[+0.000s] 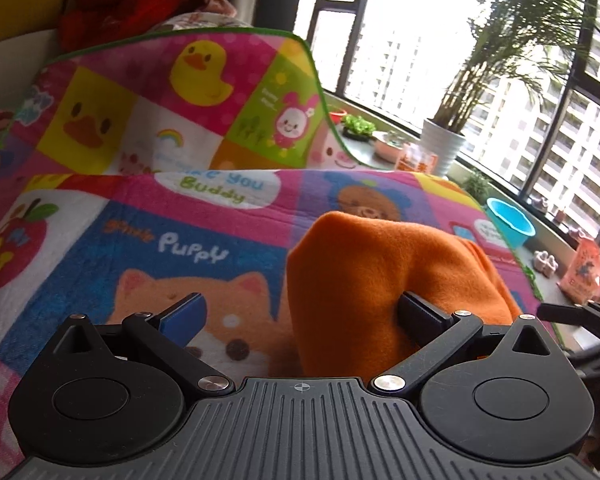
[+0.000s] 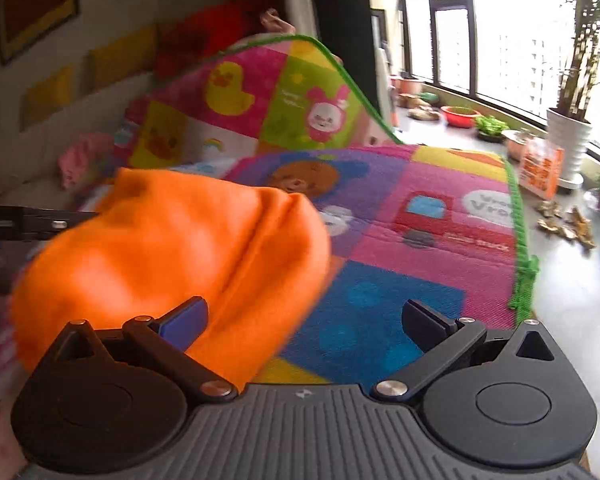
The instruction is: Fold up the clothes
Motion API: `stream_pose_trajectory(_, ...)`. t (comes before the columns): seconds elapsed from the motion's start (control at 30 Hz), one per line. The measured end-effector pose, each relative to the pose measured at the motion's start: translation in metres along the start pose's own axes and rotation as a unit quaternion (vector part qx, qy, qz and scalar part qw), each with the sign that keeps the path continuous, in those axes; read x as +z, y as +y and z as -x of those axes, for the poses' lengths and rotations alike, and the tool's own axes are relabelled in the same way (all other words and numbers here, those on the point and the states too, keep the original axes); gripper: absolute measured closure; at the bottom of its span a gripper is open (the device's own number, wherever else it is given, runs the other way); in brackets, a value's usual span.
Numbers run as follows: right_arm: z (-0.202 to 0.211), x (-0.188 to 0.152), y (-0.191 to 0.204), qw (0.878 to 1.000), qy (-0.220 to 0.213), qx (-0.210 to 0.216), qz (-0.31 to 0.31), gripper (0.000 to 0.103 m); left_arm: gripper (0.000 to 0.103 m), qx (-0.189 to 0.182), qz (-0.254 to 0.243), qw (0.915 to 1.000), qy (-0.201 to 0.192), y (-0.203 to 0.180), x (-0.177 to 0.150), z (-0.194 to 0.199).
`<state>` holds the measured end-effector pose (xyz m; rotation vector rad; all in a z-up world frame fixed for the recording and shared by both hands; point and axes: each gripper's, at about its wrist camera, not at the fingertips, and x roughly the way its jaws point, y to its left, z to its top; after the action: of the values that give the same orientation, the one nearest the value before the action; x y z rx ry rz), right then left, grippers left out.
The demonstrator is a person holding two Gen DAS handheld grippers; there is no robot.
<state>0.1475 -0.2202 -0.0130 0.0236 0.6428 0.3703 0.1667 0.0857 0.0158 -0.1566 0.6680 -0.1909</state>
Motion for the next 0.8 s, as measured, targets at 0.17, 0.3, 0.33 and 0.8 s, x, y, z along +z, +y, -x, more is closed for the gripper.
stream_pose_trajectory(0.17, -0.008, -0.018, 0.024, 0.996, 0.032, -0.045, 0.071, 0.000, 0.000, -0.008, 0.016, 0.9998, 0.000, -0.002, -0.003, 0.001)
stream_pose_trajectory(0.3, -0.005, -0.021, 0.030, 0.994, 0.022, -0.056, 0.089, 0.000, 0.000, -0.003, 0.030, 0.9995, -0.002, -0.005, -0.003, 0.009)
stream_pose_trajectory(0.33, -0.005, -0.021, 0.028, 0.995, 0.024, -0.054, 0.084, 0.000, 0.000, -0.008, 0.038, 0.9992, -0.003, -0.005, -0.003, 0.014)
stream_pose_trajectory(0.8, 0.007, -0.008, 0.003, 0.999, 0.028, -0.021, 0.012, 0.000, 0.000, -0.101, 0.063, 0.9924, 0.032, -0.015, -0.038, 0.009)
